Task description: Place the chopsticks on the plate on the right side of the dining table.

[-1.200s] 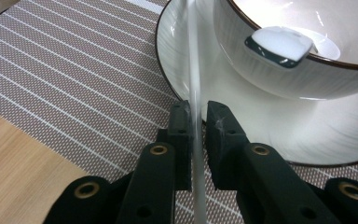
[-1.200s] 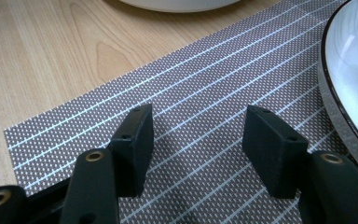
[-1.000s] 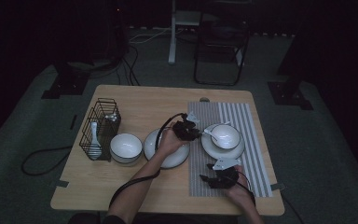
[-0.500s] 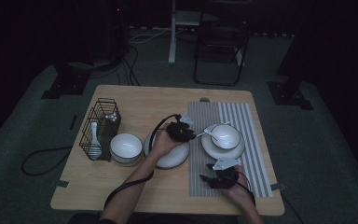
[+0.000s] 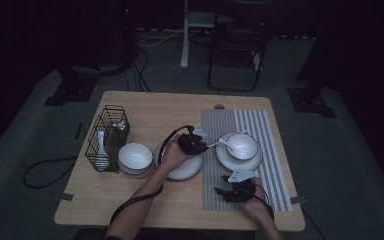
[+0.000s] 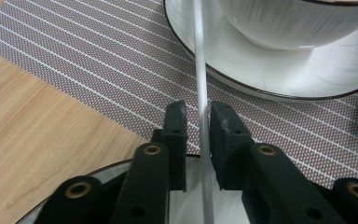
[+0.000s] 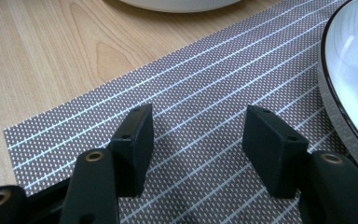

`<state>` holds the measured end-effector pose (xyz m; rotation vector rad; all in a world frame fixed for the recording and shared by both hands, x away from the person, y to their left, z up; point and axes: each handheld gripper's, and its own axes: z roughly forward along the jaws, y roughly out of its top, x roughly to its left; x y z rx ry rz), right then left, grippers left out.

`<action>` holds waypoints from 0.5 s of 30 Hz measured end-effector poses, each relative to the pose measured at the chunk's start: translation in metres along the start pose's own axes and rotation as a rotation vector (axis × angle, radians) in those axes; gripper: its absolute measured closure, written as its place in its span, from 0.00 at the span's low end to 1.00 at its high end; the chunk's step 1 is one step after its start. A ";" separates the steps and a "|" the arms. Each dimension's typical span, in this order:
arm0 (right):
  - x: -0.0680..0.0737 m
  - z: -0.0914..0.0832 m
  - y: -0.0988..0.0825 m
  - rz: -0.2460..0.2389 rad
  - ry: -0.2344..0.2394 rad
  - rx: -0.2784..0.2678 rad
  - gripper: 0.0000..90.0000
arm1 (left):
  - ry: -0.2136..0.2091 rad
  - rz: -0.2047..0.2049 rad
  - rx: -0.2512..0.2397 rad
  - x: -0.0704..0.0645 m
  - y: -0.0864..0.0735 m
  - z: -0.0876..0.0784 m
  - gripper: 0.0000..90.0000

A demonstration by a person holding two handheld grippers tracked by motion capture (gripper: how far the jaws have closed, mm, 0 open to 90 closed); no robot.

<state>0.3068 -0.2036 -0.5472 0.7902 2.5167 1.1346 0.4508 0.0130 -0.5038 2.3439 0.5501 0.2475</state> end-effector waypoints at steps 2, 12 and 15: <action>0.000 0.000 0.000 0.001 0.001 0.000 0.48 | 0.009 0.013 0.007 -0.001 0.001 0.002 0.92; 0.000 0.000 0.000 0.000 0.000 -0.001 0.48 | 0.000 0.037 0.014 -0.007 0.012 0.014 0.95; 0.000 0.000 0.000 0.000 0.000 -0.001 0.48 | -0.008 0.037 0.013 -0.009 0.016 0.018 0.95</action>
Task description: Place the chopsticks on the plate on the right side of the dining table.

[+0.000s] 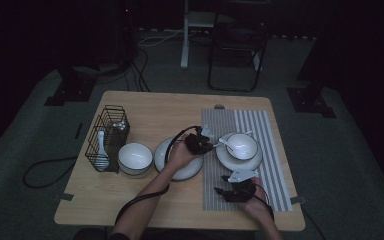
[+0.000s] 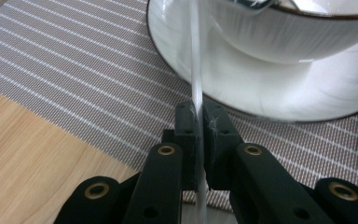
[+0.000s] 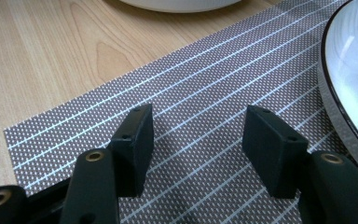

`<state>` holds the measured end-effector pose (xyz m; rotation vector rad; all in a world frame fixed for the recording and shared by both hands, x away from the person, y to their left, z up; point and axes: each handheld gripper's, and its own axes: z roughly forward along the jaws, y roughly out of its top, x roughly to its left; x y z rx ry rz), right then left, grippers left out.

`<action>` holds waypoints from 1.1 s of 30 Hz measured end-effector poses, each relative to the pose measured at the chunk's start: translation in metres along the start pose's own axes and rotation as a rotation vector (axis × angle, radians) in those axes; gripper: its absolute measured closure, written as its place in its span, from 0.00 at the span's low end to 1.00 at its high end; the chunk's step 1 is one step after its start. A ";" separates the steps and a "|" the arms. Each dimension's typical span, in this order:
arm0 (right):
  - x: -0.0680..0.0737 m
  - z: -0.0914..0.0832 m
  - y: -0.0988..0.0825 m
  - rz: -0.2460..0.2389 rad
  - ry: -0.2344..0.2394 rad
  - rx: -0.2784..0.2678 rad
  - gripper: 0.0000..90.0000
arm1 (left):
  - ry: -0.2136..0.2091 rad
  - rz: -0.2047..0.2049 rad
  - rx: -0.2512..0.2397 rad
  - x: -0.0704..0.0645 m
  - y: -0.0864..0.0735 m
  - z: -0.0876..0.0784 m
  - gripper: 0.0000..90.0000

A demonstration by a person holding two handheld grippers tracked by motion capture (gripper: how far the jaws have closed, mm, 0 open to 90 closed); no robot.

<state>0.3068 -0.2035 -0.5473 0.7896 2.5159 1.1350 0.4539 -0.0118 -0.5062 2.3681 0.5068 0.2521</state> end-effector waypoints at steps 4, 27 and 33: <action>0.000 0.000 0.000 0.000 0.000 0.000 0.48 | -0.004 -0.003 0.002 -0.001 0.002 0.002 0.95; 0.000 0.000 0.000 -0.002 0.000 0.000 0.48 | -0.101 -0.042 -0.026 0.008 -0.006 -0.013 0.89; 0.000 0.000 0.000 -0.002 0.000 0.000 0.48 | -0.097 -0.039 -0.013 0.007 -0.011 -0.012 0.92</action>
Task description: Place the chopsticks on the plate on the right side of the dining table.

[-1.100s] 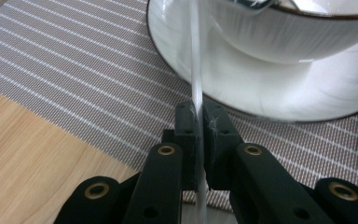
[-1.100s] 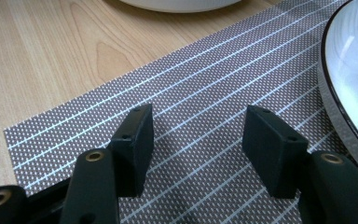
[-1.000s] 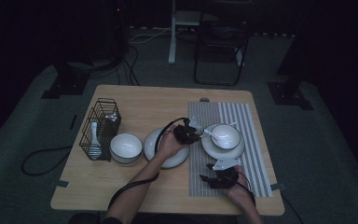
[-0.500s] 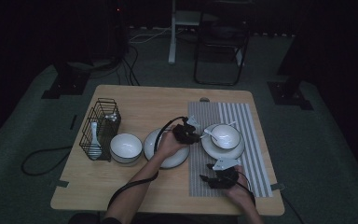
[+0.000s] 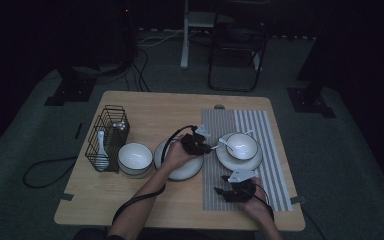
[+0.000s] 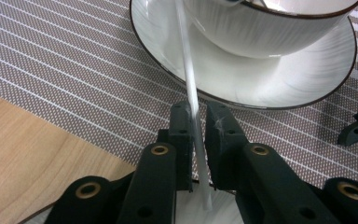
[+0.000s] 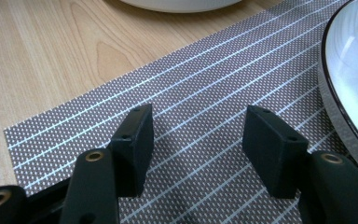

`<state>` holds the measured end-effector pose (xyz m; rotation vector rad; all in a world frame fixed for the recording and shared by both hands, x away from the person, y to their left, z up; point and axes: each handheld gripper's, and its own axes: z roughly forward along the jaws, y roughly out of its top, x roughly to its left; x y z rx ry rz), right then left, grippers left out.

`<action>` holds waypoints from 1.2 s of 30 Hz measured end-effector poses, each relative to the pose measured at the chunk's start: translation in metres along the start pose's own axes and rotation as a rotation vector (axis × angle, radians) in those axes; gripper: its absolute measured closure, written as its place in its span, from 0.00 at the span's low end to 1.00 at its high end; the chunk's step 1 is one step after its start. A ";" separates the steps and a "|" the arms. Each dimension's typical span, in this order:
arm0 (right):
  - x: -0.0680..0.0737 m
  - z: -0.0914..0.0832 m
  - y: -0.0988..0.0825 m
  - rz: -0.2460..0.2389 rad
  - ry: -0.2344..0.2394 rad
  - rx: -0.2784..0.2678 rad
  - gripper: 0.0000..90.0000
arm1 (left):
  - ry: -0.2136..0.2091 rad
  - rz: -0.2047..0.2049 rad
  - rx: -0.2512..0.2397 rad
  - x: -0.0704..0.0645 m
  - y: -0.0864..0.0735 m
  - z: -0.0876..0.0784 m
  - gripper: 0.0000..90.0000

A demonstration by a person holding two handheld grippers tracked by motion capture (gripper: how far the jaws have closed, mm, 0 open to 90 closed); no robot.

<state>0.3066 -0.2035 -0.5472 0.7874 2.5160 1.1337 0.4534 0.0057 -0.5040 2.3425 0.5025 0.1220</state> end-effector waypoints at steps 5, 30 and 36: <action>0.000 0.000 0.000 0.000 0.000 0.000 0.48 | 0.007 -0.007 -0.011 0.000 -0.001 0.001 0.94; 0.000 0.000 0.000 0.000 0.000 0.000 0.48 | 0.020 -0.026 -0.004 0.002 0.007 0.012 0.95; 0.000 0.000 0.000 -0.001 -0.001 0.000 0.48 | 0.019 -0.027 -0.003 0.003 0.006 0.012 0.95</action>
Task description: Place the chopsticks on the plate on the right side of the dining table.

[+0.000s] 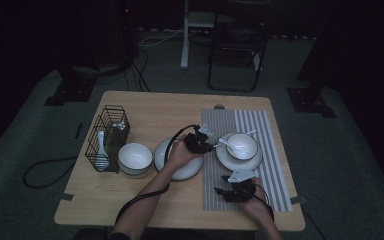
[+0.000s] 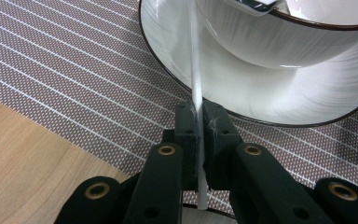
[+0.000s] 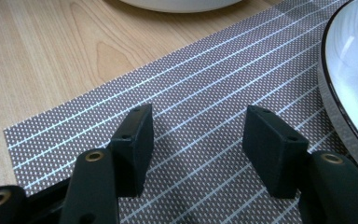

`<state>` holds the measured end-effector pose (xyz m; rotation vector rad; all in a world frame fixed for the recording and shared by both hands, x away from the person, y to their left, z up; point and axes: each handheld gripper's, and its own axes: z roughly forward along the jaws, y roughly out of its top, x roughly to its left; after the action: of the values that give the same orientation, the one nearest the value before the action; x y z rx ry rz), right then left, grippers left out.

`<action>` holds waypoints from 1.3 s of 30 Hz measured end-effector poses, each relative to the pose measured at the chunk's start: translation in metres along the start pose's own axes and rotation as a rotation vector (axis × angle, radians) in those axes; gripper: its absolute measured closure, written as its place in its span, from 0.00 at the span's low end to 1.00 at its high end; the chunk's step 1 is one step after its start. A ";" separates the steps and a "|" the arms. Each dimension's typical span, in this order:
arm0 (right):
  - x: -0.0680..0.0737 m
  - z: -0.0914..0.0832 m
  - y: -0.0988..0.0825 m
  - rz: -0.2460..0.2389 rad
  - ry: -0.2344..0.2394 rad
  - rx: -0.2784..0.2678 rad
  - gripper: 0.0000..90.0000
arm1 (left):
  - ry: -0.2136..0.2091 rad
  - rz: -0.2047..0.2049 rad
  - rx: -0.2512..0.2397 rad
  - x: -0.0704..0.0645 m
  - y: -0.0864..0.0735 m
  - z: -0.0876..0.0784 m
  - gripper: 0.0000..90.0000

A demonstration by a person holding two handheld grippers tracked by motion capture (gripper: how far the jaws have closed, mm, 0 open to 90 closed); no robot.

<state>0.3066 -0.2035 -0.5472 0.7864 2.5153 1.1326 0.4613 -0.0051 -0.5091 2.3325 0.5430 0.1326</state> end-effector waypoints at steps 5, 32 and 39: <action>0.000 0.000 0.000 0.001 0.000 0.000 0.48 | -0.004 -0.008 0.000 0.003 0.000 0.002 0.96; 0.000 0.000 0.000 0.000 0.000 0.000 0.48 | -0.003 0.006 -0.061 0.006 0.001 -0.020 0.86; 0.000 0.000 0.000 0.000 -0.001 -0.001 0.48 | 0.002 0.025 -0.079 0.005 0.002 -0.030 0.83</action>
<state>0.3066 -0.2034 -0.5472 0.7864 2.5143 1.1327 0.4597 0.0146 -0.4861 2.2631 0.5011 0.1657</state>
